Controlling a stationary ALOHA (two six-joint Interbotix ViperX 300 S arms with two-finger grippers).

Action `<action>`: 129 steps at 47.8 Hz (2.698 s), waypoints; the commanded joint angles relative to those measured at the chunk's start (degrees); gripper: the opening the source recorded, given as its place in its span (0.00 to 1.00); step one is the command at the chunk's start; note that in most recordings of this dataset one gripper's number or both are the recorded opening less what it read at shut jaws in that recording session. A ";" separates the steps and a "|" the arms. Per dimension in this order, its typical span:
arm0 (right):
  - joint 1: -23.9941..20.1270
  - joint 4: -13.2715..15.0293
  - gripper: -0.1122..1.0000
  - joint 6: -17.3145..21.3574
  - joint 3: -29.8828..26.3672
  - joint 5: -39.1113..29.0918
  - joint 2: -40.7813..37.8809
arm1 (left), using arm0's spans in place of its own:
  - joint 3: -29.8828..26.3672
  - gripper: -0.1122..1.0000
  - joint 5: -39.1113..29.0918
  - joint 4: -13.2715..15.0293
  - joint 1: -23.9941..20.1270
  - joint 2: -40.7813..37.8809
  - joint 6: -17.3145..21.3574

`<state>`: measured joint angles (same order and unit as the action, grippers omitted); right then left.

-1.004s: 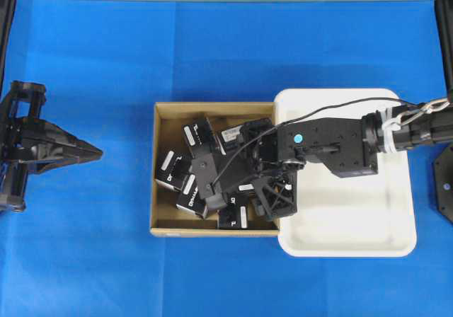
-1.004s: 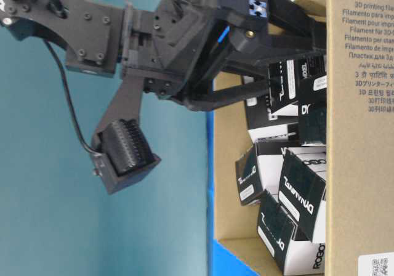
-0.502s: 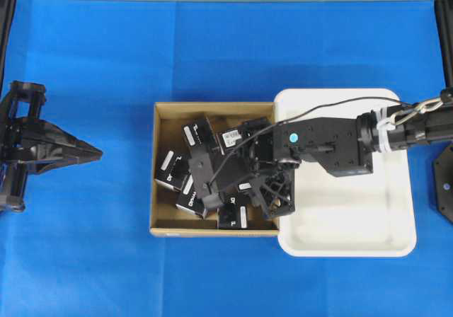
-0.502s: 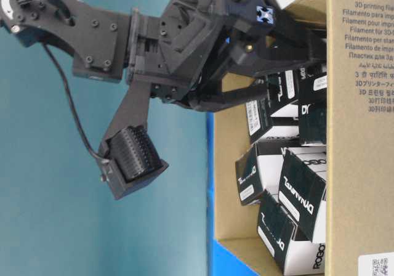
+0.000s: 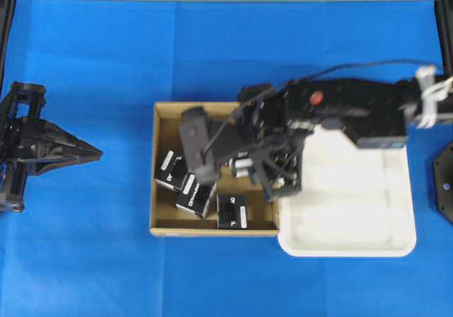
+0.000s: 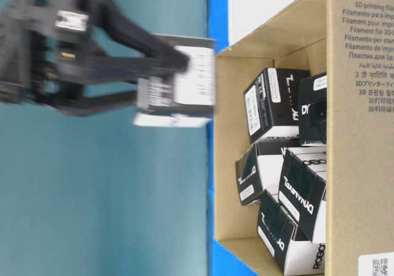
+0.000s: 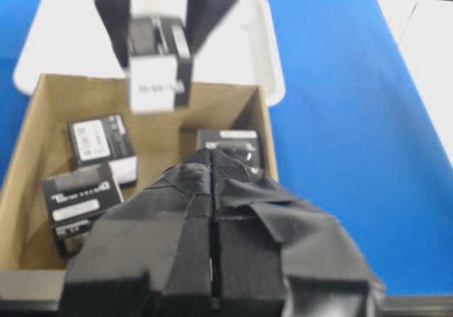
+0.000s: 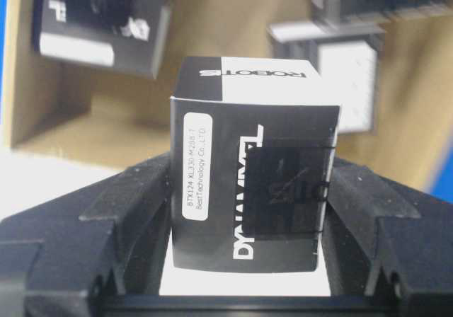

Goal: Pick a box that is randomly placed inside the cardboard box.
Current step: 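Lift the held box up and out of the cardboard box, then move the held box over the white tray and lower it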

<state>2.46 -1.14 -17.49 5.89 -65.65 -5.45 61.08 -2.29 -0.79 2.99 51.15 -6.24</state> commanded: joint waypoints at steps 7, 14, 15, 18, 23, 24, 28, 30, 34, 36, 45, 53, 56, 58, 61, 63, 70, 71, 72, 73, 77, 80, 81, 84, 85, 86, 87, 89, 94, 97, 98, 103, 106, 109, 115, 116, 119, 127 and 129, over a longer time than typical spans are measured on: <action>3.16 0.00 0.62 0.09 -0.44 -5.36 4.66 | -1.49 0.04 0.53 -0.09 0.09 -0.18 -0.18; 5.71 0.00 0.62 -0.53 1.93 -5.98 6.94 | -1.49 0.04 0.53 -0.18 0.18 -0.18 -0.18; 6.15 0.00 0.62 -0.62 2.37 -5.98 7.29 | -1.49 0.04 0.53 -0.09 0.18 -0.18 -0.18; 7.56 0.00 0.62 -0.62 3.43 -6.15 8.17 | -1.49 0.04 0.53 -0.09 0.18 -0.09 -0.18; 9.84 0.00 0.62 -0.97 6.50 -5.45 10.02 | -1.41 0.04 0.18 -0.18 0.18 -0.18 -0.18; 10.20 0.00 0.62 -1.05 7.21 -5.10 10.37 | -1.41 0.04 0.18 -0.18 0.18 -0.26 -0.18; 11.95 0.00 0.62 -1.41 10.46 -2.72 12.22 | -1.41 0.04 0.09 -0.18 0.18 -0.35 -0.18; 13.10 0.00 0.62 -1.85 12.74 -1.05 13.45 | -1.41 0.04 0.18 -0.09 0.18 -0.35 -0.18; 14.94 0.00 0.62 -2.46 16.26 1.67 15.56 | -1.41 0.04 0.18 -0.18 0.18 -0.35 -0.18; 15.38 0.00 0.62 -2.64 17.67 2.90 16.52 | -1.41 0.04 0.18 -0.18 0.18 -0.35 -0.18; 15.82 0.00 0.62 -3.08 23.47 5.98 17.58 | -1.41 0.04 0.44 -0.09 0.18 -0.70 -0.26; 15.82 0.00 0.62 -3.08 26.98 9.32 16.26 | -1.49 0.04 0.53 -0.09 0.26 -1.05 -0.35; 15.82 0.00 0.62 -3.08 28.12 11.60 15.91 | -1.49 0.04 0.53 -0.18 0.26 -1.05 -0.35; 15.82 0.00 0.62 -3.08 29.27 13.36 15.82 | -1.49 0.04 0.53 -0.18 0.26 -1.14 -0.35; 15.82 0.00 0.62 -3.08 30.23 15.12 15.47 | -1.49 0.04 0.53 -0.09 0.26 -1.14 -0.35; 15.82 0.00 0.62 -3.08 30.94 15.91 15.29 | -1.49 0.04 0.53 -0.09 0.26 -1.05 -0.35; 15.82 -0.09 0.62 -2.64 32.61 18.81 13.97 | -1.49 0.04 0.53 -0.18 0.26 -1.14 -0.35; 15.73 -0.09 0.62 -2.55 32.70 19.42 13.71 | -1.49 0.04 0.53 -0.09 0.26 -1.14 -0.35; 15.73 0.00 0.62 -2.55 32.70 19.86 13.45 | -1.49 0.04 0.53 -0.18 0.35 -1.14 -0.35; 15.64 0.00 0.62 -2.46 32.78 20.30 13.10 | -1.49 0.04 0.53 -0.18 0.35 -1.14 -0.35; 15.64 0.00 0.62 -2.20 32.61 22.15 11.78 | -1.49 0.04 0.53 -0.09 0.35 -1.23 -0.35; 15.64 0.00 0.62 -2.11 32.43 23.29 10.63 | -1.49 0.04 0.53 -0.09 0.35 -1.23 -0.35; 15.56 0.00 0.62 -2.11 32.34 23.99 10.11 | -1.49 0.04 0.53 -0.18 0.35 -1.23 -0.35; 15.64 0.00 0.62 -2.11 32.17 25.05 9.05 | -1.49 0.04 0.53 -0.18 0.53 -1.23 -0.35; 15.64 0.00 0.62 -2.11 32.17 25.22 8.70 | -1.49 0.04 0.53 -0.18 0.62 -1.23 -0.35; 15.64 0.00 0.62 -2.11 32.08 25.49 8.44 | -1.49 0.04 0.53 -0.18 0.62 -1.23 -0.35; 15.64 -0.09 0.62 -2.11 32.08 25.66 8.09 | -1.49 0.04 0.53 -0.18 0.70 -1.23 -0.35; 15.64 0.00 0.62 -2.11 32.17 25.84 7.56 | -1.49 0.04 0.53 -0.18 0.79 -1.32 -0.35; 15.56 -0.09 0.62 -2.11 32.08 26.02 6.68 | -1.49 0.04 0.53 -0.18 0.97 -1.23 -0.35; 15.56 -0.09 0.62 -2.11 31.99 26.02 6.33 | -1.49 0.04 0.53 -0.18 0.97 -1.23 -0.35; 15.64 -0.09 0.62 -2.11 31.90 26.10 6.24 | -1.49 0.04 0.53 -0.18 0.97 -1.23 -0.35; 15.64 -0.09 0.62 -2.11 31.64 26.19 5.89 | -1.58 0.04 0.53 -0.18 0.97 -1.49 -0.44; 15.56 -0.18 0.62 -2.11 31.64 26.19 5.89 | -1.58 0.04 0.53 -0.09 0.97 -1.67 -0.44; 15.64 -0.62 0.62 -2.11 31.64 26.10 5.89 | -1.58 0.04 0.53 -0.09 0.97 -1.76 -0.44; 15.56 -0.70 0.69 -2.11 31.64 26.19 5.89 | -1.93 0.04 0.70 -0.18 0.97 -1.67 -0.35; 15.64 -0.70 0.74 -2.02 31.64 26.37 5.89 | -1.93 0.04 0.70 -0.09 0.97 -1.76 -0.35; 15.56 -0.70 0.89 -2.02 31.46 26.81 5.89 | -2.20 0.04 0.70 -0.09 0.97 -1.67 -0.35; 15.38 -0.70 1.00 -1.58 31.29 27.60 5.80 | -2.20 0.04 0.70 -0.18 0.97 -1.76 -0.35; 15.38 -0.70 0.99 -1.23 31.38 27.77 5.89 | -2.29 0.04 0.70 -0.09 0.97 -1.67 -0.35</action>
<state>18.11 -1.67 -19.07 37.71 -38.50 0.44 60.38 -2.11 -0.79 3.87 49.75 -6.59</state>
